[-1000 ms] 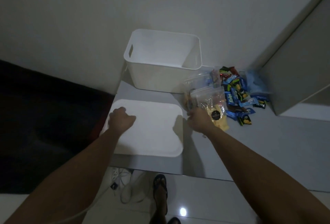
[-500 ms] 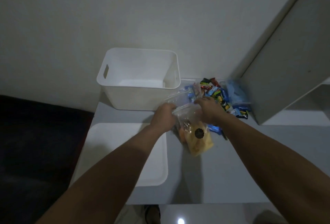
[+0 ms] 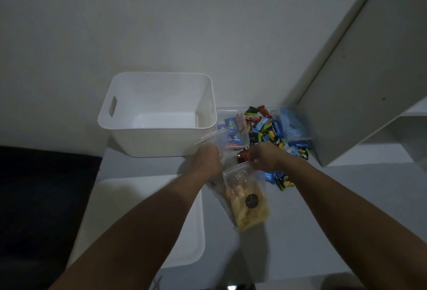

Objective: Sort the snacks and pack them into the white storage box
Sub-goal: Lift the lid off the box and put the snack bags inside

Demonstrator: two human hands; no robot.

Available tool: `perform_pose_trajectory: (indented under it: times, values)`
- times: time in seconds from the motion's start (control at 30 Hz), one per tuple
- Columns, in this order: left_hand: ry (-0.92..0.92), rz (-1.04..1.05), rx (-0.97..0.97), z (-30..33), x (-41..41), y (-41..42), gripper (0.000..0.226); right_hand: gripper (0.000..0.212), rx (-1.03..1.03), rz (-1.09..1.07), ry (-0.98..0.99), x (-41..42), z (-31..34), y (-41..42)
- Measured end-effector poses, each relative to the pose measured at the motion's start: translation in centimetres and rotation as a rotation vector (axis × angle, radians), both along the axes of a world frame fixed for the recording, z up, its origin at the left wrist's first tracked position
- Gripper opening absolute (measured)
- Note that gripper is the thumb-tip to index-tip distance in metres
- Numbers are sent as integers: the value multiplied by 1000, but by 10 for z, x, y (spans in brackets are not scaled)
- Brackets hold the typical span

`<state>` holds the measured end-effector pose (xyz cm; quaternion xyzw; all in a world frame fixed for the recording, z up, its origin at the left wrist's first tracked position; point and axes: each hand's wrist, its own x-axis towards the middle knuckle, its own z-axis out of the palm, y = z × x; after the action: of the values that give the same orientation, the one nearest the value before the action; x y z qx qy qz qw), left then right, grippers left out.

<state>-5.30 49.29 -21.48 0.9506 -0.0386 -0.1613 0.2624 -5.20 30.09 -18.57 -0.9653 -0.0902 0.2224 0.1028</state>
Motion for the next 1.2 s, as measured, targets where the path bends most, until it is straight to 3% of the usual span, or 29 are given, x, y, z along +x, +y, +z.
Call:
perform_pose_trajectory:
  times: [0.23, 0.37, 0.47, 0.6, 0.77, 1.03, 1.2]
  values:
    - [165, -98, 27, 8, 4, -19, 12, 5, -4, 80, 207, 9, 24, -28]
    - [277, -237, 78, 50, 13, -19, 23, 2, 9, 155, 305, 16, 80, -40]
    - [343, -175, -14, 89, 19, -13, 19, 6, 128, 104, 336, 25, 130, -48]
    - [388, -55, -121, 150, 27, 4, 8, 6, 292, 51, 242, 36, 198, -49]
    - [222, 63, -200, 208, 41, 36, 16, 5, 567, -36, 38, 52, 251, -22]
    - [76, 353, -370, 213, 85, 76, 13, 9, 864, -196, -76, 100, 228, 58]
    - [76, 461, -382, 174, 117, 82, 14, 16, 829, -335, -63, 139, 172, 100]
